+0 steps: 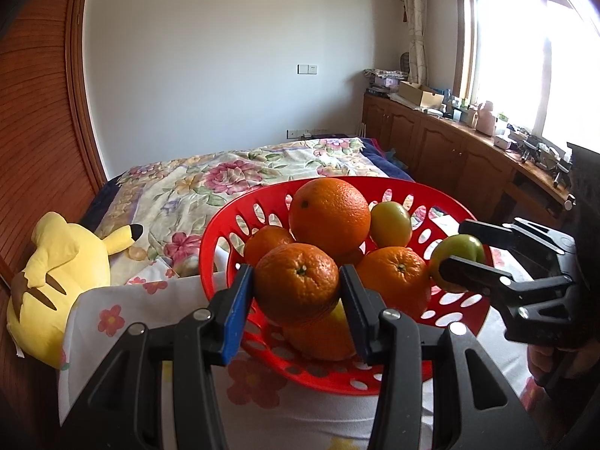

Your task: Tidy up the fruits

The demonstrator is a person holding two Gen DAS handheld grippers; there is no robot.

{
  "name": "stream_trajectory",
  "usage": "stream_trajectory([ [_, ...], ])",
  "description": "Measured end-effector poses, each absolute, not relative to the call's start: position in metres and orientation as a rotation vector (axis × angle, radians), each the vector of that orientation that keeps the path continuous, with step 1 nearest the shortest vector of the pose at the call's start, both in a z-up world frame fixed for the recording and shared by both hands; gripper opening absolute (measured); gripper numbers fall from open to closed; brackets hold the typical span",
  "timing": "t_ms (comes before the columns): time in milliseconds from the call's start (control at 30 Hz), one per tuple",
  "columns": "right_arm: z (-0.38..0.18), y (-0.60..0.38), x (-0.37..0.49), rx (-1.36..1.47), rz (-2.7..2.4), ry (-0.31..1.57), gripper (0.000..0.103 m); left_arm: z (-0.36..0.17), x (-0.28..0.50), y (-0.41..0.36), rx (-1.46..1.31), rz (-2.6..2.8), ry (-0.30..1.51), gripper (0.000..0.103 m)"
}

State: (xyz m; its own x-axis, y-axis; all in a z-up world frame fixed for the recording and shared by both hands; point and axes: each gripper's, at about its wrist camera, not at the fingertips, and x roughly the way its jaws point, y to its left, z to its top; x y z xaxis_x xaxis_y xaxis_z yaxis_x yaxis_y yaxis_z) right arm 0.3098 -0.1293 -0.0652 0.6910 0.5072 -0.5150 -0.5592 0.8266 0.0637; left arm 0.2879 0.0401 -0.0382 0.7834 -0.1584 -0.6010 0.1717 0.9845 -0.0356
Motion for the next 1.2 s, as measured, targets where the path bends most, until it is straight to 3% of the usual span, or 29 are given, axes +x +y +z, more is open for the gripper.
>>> stream_trajectory([
  [700,-0.068,-0.124,0.302,-0.133,0.579,0.512,0.066,-0.049,0.309,0.038,0.040,-0.142,0.663,0.047],
  [800,-0.068,-0.124,0.301,-0.133,0.578,0.510,0.067,-0.049,0.310,0.039,0.044,-0.122,0.643,0.056],
  [1200,-0.063,-0.126,0.302,-0.110,0.567,0.494,0.068,-0.041,0.285,0.039,0.046,-0.113,0.594,0.066],
])
